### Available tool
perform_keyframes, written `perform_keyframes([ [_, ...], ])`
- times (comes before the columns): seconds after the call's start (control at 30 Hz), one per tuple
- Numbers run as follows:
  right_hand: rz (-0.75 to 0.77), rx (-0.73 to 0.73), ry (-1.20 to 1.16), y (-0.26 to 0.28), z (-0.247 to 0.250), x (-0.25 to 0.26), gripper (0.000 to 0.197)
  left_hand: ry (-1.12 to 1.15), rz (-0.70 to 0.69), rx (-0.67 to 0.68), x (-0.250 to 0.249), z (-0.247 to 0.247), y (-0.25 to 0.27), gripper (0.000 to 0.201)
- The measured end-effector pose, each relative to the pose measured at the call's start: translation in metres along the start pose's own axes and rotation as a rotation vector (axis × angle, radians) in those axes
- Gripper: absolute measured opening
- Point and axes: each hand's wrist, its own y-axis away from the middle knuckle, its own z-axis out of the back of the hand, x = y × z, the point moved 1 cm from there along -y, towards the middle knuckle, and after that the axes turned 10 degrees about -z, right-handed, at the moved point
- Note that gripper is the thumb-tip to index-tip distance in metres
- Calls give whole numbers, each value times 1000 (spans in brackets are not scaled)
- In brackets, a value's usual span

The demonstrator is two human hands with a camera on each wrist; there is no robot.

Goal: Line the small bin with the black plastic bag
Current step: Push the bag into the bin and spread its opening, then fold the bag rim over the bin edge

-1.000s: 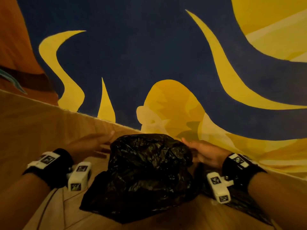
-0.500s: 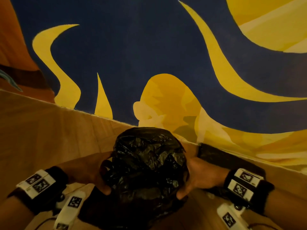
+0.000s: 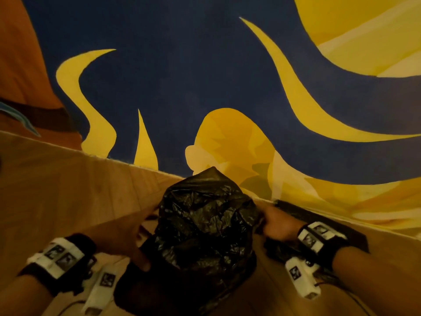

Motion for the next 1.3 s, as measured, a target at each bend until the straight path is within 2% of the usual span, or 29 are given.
perform_keyframes([
  [0.07, 17, -96, -88, 19, 28, 0, 53, -122, -11, -115, -5, 28, 13, 124],
  [0.1, -22, -159, -134, 29, 42, 4, 49, -194, -45, -201, -11, 41, 17, 111],
  [0.17, 11, -469, -92, 52, 66, 30, 36, -319, -187, -368, -40, 55, 22, 62],
  [0.2, 131, -526, -33, 66, 73, 51, 27, -368, -286, -411, -62, 55, 22, 40],
  [0.23, 248, -492, 40, 80, 74, 71, 18, -406, -362, -392, -88, 52, 20, 29],
  [0.27, 348, -420, 141, 87, 70, 88, 12, -429, -408, -309, -113, 45, 16, 24],
  [0.3, 418, -332, 256, 90, 63, 102, 11, -460, -413, -192, -132, 37, 9, 24],
  [0.37, 513, -196, 444, 81, 46, 118, 16, -513, -414, 33, -140, 19, -16, 27],
  [0.43, 565, -127, 559, 68, 34, 131, 20, -598, -483, 132, -143, 8, -41, 28],
  [0.5, 516, -89, 661, 55, 26, 136, 30, -646, -489, 211, -143, 5, -54, 32],
  [0.53, 461, -85, 736, 48, 23, 137, 42, -648, -451, 253, -140, 5, -60, 43],
  [0.63, 298, -21, 906, 32, 20, 136, 81, -746, -227, 415, -134, 4, -65, 114],
  [0.7, 219, 41, 988, 23, 21, 139, 103, -823, -146, 467, -126, 4, -67, 143],
  [0.77, 178, 94, 1055, 17, 23, 142, 114, -876, -81, 523, -116, 1, -73, 149],
  [0.83, 179, 116, 1054, 14, 23, 146, 115, -868, -64, 563, -116, -1, -75, 147],
  [0.87, 184, 116, 1044, 14, 24, 146, 115, -840, -89, 547, -118, 1, -76, 141],
  [0.9, 191, 107, 1028, 16, 25, 145, 115, -789, -131, 500, -122, 4, -75, 127],
  [0.97, 250, 33, 948, 21, 29, 145, 106, -668, -258, 338, -129, 13, -74, 70],
  [1.0, 307, -33, 905, 24, 29, 145, 93, -624, -329, 222, -133, 15, -75, 41],
  [1.03, 379, -110, 857, 26, 28, 146, 73, -587, -380, 128, -135, 16, -77, 25],
  [1.1, 510, -241, 715, 25, 21, 145, 28, -608, -396, 84, -135, 9, -83, 26],
  [1.13, 522, -246, 669, 24, 18, 147, 15, -656, -362, 116, -133, 3, -87, 25],
  [1.23, 333, -9, 741, 17, 4, 147, 16, -749, -240, 212, -125, -14, -99, 28],
  [1.3, 290, 77, 888, 14, -1, 151, 25, -746, -192, 309, -121, -23, -99, 32],
])
